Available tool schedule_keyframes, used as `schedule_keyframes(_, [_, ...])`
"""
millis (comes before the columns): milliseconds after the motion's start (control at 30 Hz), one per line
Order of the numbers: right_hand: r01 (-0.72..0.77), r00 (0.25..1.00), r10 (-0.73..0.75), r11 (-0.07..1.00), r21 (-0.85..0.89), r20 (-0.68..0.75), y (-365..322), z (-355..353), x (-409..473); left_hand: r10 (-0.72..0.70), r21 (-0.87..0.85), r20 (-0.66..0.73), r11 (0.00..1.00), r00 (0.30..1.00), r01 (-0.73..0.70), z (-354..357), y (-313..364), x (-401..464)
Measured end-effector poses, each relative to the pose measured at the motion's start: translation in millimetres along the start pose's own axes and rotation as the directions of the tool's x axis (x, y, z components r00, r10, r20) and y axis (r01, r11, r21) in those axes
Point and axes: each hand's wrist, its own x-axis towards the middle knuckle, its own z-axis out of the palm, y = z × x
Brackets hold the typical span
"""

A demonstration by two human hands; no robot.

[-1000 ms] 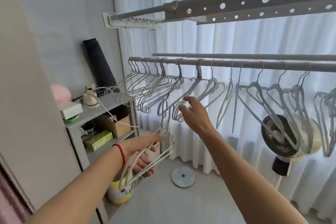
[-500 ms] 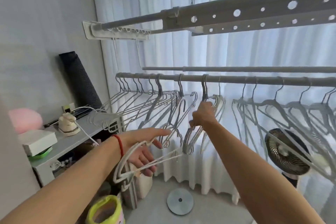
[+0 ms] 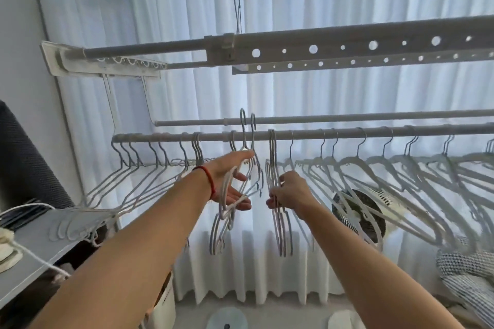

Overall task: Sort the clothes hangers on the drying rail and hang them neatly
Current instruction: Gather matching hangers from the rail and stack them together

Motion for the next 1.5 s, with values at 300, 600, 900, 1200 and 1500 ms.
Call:
schedule_keyframes(300, [0.109, 0.992, -0.123, 0.943, -0.314, -0.026, 1.3, -5.8, -40.4, -0.05, -0.069, 0.11, 0.996, 0.993, 0.058, 12.7, -33.1, 53.1])
schedule_keyframes(600, [0.353, 0.93, -0.367, 0.886, -0.3, 0.011, 57.6, -103.6, -102.3, 0.74, 0.938, -0.238, 0.343, 0.629, -0.048, 81.0, -21.0, -13.4])
schedule_keyframes(900, [0.249, 0.919, -0.312, 0.933, -0.259, -0.241, 150.6, -350.7, -133.6, 0.88, 0.639, 0.1, 0.3, 0.463, -0.709, 409.5, 3.8, -10.3])
schedule_keyframes(1200, [0.015, 0.826, -0.11, 0.985, -0.172, -0.553, 274.4, -573.4, -183.6, 0.837, 0.332, 0.295, 0.363, 0.462, -0.871, 677.3, 32.2, 21.6])
schedule_keyframes(1500, [-0.145, 0.812, -0.025, 0.959, -0.243, -0.584, 381.5, -730.9, -154.9, 0.729, 0.018, 0.322, 0.633, 0.604, -0.774, 898.5, 52.9, 92.6])
